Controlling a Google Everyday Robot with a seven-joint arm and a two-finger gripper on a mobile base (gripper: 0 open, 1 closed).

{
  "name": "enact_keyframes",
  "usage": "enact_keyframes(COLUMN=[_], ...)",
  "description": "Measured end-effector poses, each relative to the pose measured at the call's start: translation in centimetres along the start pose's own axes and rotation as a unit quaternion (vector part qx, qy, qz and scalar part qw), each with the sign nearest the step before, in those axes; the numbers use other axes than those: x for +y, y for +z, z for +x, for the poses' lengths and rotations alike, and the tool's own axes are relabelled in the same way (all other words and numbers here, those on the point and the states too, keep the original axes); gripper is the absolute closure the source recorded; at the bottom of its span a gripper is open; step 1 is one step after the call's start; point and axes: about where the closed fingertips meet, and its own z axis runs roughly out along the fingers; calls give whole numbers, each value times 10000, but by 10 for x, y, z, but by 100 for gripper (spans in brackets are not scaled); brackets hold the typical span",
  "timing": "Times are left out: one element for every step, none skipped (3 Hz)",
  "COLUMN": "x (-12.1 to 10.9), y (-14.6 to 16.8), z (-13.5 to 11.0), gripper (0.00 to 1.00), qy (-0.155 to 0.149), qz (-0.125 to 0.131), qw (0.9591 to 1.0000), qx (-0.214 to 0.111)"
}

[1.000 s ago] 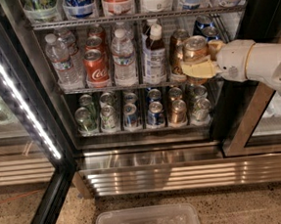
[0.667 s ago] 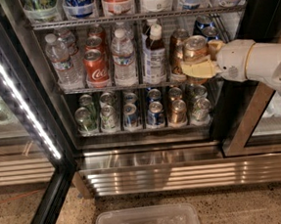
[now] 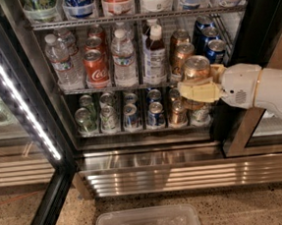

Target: Pick orange can from middle shelf of fridge

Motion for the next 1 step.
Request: enact_keyframes(x=[27], y=[-7], z=[0], gripper=[100], qy=[372], qz=[-257], qw=[9983], qx=[-360])
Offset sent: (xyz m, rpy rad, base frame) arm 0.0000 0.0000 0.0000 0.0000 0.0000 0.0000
